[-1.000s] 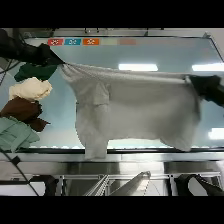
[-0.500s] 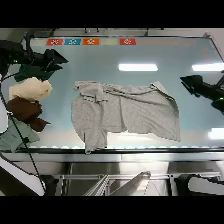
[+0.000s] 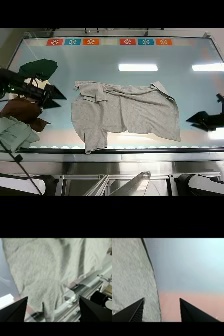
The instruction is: Fold the shirts.
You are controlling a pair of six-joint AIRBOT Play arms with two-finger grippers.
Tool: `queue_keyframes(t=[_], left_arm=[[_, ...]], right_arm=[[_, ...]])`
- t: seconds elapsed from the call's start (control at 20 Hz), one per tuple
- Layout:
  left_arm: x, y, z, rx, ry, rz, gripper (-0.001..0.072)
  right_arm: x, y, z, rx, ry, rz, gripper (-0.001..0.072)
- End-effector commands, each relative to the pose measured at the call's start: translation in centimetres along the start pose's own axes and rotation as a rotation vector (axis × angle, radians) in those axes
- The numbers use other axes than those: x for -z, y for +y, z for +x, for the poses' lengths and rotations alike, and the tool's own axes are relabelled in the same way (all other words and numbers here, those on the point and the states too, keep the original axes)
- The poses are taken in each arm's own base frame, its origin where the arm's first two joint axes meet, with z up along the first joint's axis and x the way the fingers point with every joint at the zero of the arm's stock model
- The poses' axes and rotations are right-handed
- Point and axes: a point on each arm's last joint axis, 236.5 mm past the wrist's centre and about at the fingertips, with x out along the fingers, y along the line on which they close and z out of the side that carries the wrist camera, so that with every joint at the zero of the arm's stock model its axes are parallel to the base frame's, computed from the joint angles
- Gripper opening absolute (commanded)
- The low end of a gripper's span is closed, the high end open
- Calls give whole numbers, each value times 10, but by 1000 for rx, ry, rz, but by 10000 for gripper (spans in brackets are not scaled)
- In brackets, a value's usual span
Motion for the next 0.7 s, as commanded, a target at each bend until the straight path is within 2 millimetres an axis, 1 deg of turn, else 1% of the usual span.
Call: queue_keyframes(t=[0.0, 0.1, 0.25, 0.35, 0.4, 0.45, 0.5, 0.55, 0.6, 0.65], left_arm=[[49, 36, 16, -52, 53, -96, 715], [62, 43, 20, -38, 61, -136, 715], [70, 47, 26, -28, 77, -143, 715], [68, 51, 31, -39, 62, -146, 715], [66, 53, 33, -48, 52, -141, 715], [64, 55, 35, -53, 43, -141, 715], [63, 56, 37, -59, 36, -137, 715], [59, 56, 39, -69, 25, -131, 715], [57, 56, 41, -77, 19, -125, 715], [55, 56, 43, -86, 14, -117, 710]], right_arm=[[57, -3, 22, -36, 148, 26, 505], [76, 3, 34, -68, 182, 53, 505], [85, 21, 52, -110, 209, 36, 504], [87, 32, 68, -120, 244, 10, 503], [84, 39, 76, -134, 241, 9, 501], [79, 48, 82, -158, 229, -2, 450], [75, 55, 85, -177, 214, -16, 273], [70, 57, 85, -184, 200, -13, 138], [68, 59, 83, -187, 196, -17, 67], [66, 59, 81, -186, 187, -22, 14]])
